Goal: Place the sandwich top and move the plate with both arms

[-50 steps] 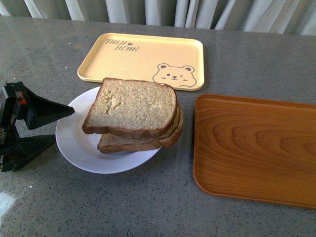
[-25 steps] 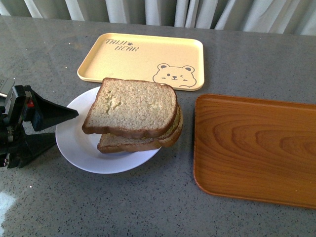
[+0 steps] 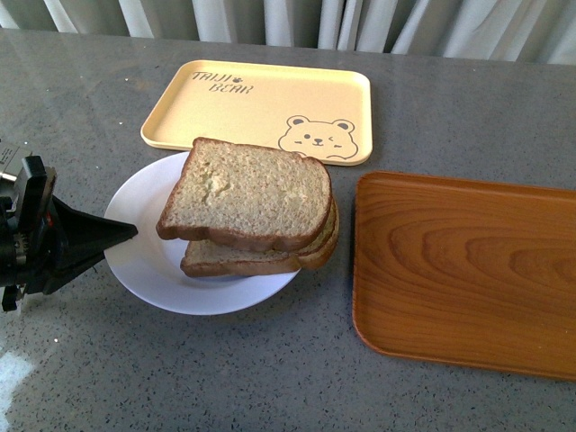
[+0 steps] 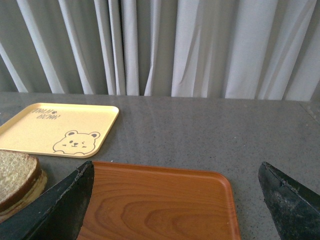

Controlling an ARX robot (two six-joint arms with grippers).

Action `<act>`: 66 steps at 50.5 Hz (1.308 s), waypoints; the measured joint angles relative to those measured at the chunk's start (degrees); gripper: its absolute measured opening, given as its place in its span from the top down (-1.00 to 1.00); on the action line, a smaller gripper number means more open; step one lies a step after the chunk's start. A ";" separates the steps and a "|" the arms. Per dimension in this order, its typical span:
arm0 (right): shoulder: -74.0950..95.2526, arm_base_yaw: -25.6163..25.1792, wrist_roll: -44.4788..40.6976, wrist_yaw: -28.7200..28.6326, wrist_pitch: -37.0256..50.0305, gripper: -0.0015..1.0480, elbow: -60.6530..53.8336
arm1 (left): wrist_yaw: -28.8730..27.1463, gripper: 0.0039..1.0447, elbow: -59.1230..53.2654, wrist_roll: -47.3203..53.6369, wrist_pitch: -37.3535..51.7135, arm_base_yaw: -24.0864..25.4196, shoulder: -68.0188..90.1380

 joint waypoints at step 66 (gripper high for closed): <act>0.00 0.02 0.00 0.00 0.00 -0.82 0.00 | 1.18 0.97 31.95 -0.46 -25.90 -1.60 1.55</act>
